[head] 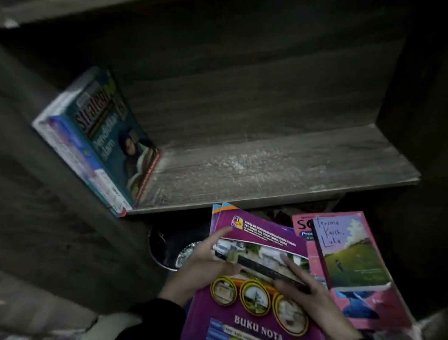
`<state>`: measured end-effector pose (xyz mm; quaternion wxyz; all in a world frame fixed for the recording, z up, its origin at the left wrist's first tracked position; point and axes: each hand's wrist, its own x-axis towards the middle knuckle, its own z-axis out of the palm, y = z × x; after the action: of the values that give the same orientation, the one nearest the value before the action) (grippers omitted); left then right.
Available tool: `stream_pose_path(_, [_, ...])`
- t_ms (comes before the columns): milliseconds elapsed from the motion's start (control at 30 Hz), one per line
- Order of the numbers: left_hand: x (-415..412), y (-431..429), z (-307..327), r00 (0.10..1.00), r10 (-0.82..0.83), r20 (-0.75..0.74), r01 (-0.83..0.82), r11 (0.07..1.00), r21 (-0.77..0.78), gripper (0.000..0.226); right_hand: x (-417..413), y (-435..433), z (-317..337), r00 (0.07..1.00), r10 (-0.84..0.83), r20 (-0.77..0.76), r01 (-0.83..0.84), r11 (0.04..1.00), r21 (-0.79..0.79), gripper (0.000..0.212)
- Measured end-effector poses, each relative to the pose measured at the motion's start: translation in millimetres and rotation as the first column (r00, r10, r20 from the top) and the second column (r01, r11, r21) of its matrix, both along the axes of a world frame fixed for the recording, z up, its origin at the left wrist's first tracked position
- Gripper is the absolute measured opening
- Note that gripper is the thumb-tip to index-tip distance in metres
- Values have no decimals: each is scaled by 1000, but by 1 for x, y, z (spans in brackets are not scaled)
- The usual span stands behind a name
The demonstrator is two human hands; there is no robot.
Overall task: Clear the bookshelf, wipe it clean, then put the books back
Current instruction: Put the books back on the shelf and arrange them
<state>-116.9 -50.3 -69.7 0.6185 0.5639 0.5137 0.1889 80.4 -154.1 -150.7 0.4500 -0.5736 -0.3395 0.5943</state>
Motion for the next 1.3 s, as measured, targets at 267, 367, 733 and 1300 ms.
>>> stream_pose_path(267, [-31,27,66,993,96,66,-115,895,430,77,13,70,103,931,187,313,-278,920,278,95])
stream_pose_path(367, [-40,54,84,989,131,73,-148,768,623,81,11,130,133,863,228,450,-408,841,357,108])
stream_pose_path(733, [-43,135,67,769,541,340,-414,18,910,69,-53,313,197,682,-67,729,-598,523,607,101])
stream_pose_path(1300, [-47,173,17,504,831,234,-119,-201,972,112,-147,369,149,613,-249,750,-411,710,572,102])
